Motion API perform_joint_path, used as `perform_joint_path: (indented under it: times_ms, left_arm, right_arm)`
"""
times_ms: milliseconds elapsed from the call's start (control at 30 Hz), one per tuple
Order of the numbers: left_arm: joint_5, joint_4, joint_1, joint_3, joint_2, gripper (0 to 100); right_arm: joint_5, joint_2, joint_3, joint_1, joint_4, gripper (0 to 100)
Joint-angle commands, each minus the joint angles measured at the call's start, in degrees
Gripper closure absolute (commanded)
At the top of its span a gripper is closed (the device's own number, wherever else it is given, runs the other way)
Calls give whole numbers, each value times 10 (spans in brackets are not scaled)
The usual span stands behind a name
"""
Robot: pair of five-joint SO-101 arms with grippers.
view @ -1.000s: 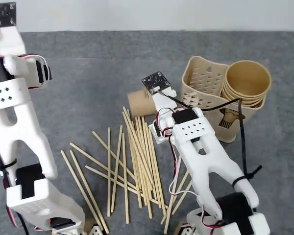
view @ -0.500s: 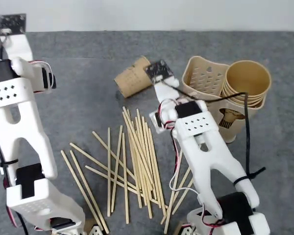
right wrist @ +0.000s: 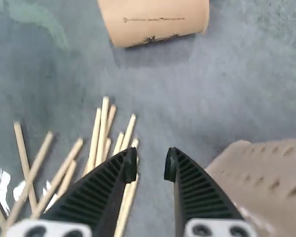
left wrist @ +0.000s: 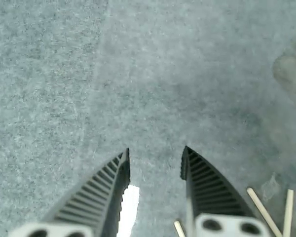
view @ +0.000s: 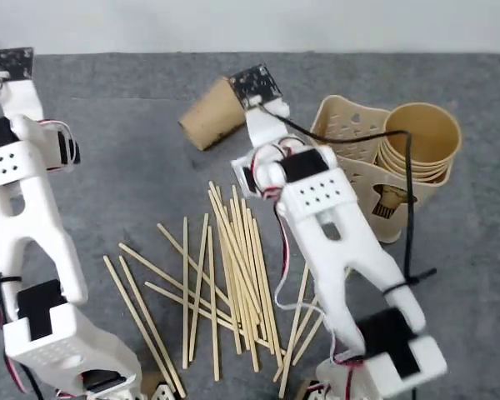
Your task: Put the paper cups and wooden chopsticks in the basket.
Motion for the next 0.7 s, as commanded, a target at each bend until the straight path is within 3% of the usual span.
perform_joint_path:
  times_ms: [0,233,433,667]
  left_arm:
    - [-9,-18,-4,3,-34,836]
    - [-28,-19,-4,20,-33,836]
    - [-79,-94,25,17,-12,791]
    - [-81,-185,88,2,60,740]
  right_arm:
    - [-55,51,-106,0,25,876]
    - [-185,191,-295,-3,92,876]
    - [-191,218,-373,-4,213,876]
    - [-187,175,-411,-5,347,880]
